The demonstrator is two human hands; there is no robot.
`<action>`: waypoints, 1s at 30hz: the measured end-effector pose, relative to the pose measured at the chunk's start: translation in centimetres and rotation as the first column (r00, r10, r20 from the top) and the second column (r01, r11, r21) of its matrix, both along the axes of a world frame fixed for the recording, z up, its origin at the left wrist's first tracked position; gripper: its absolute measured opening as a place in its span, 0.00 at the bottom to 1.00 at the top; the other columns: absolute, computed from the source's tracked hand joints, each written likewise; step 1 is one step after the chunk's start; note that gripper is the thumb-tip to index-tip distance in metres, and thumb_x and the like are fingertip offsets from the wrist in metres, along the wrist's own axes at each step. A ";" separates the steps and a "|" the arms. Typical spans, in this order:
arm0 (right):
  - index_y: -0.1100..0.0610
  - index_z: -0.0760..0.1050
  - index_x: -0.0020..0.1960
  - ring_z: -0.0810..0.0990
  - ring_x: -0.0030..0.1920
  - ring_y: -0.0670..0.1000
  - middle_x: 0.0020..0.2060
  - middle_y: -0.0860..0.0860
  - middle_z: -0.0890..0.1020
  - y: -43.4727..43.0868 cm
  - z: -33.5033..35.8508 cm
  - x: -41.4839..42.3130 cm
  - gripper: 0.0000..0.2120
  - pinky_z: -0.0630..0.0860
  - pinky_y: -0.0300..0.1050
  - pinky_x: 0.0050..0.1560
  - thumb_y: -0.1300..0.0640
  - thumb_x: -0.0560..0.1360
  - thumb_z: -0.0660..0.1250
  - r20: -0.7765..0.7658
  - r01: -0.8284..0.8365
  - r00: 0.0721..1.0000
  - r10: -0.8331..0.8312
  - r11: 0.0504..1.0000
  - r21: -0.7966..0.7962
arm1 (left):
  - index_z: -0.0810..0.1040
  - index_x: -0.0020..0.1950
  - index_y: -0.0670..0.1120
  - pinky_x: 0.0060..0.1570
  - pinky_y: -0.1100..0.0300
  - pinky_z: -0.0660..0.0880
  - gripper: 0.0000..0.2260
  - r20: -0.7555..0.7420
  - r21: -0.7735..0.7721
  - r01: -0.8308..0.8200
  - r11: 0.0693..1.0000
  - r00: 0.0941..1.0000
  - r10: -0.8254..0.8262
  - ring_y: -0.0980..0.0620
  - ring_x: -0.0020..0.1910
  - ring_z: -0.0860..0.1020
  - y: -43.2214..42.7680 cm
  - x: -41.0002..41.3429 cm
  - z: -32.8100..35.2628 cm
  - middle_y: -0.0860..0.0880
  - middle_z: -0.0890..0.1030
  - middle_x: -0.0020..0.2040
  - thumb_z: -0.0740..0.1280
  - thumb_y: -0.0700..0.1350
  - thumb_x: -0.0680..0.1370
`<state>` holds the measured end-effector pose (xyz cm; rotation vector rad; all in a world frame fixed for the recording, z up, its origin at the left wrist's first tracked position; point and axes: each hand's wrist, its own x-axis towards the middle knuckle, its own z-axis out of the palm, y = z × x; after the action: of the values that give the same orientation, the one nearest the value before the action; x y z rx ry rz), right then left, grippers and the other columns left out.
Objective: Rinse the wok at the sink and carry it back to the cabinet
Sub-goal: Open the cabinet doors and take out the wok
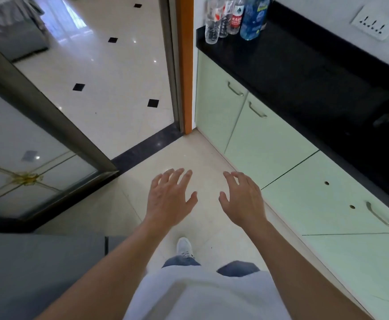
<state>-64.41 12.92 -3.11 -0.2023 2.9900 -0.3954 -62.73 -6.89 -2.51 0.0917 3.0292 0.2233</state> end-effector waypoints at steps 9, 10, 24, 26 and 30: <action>0.57 0.73 0.71 0.77 0.65 0.60 0.66 0.59 0.79 -2.3 -0.8 -8.0 0.25 0.72 0.56 0.66 0.53 0.75 0.69 0.059 0.019 0.998 -0.021 0.999 0.034 | 0.64 0.74 0.53 0.69 0.46 0.67 0.27 0.014 0.028 0.049 0.998 0.999 -0.049 0.46 0.72 0.69 -1.4 -9.3 -0.9 0.49 0.71 0.73 0.56 0.63 0.77; 0.57 0.73 0.71 0.77 0.65 0.60 0.66 0.59 0.78 -2.3 -1.1 -9.2 0.25 0.72 0.56 0.66 0.53 0.75 0.69 0.066 0.024 0.997 -0.026 0.999 0.034 | 0.64 0.74 0.53 0.70 0.46 0.67 0.27 0.020 0.028 0.053 0.998 0.998 -0.054 0.47 0.72 0.68 -1.3 -10.5 -1.0 0.49 0.71 0.73 0.56 0.63 0.77; 0.58 0.76 0.68 0.80 0.61 0.60 0.61 0.59 0.81 1.4 -2.3 -30.2 0.25 0.77 0.56 0.61 0.53 0.72 0.73 0.095 0.080 0.992 -0.081 0.997 0.015 | 0.61 0.75 0.55 0.73 0.46 0.63 0.28 0.077 -0.011 0.161 0.987 0.984 -0.160 0.48 0.75 0.65 2.7 -33.4 -0.6 0.51 0.68 0.76 0.56 0.64 0.78; 0.58 0.74 0.70 0.78 0.64 0.60 0.64 0.59 0.80 2.7 -2.3 -32.7 0.25 0.74 0.56 0.64 0.53 0.74 0.71 0.094 0.116 0.989 -0.116 0.993 0.003 | 0.62 0.75 0.55 0.73 0.46 0.63 0.28 0.079 -0.013 0.194 0.981 0.978 -0.192 0.48 0.74 0.66 3.9 -36.2 -0.5 0.51 0.69 0.75 0.56 0.64 0.77; 0.55 0.69 0.74 0.72 0.71 0.58 0.71 0.57 0.75 5.1 -2.5 -35.9 0.26 0.67 0.54 0.71 0.50 0.78 0.66 0.131 0.179 0.975 -0.181 0.984 0.024 | 0.62 0.75 0.56 0.74 0.46 0.60 0.28 0.096 -0.006 0.270 0.963 0.958 -0.269 0.47 0.75 0.65 6.4 -40.6 -0.3 0.52 0.67 0.76 0.57 0.64 0.77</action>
<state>-100.35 18.02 -5.57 0.0937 2.8867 -0.3917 -103.33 -0.51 -2.85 0.4749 2.8814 0.1693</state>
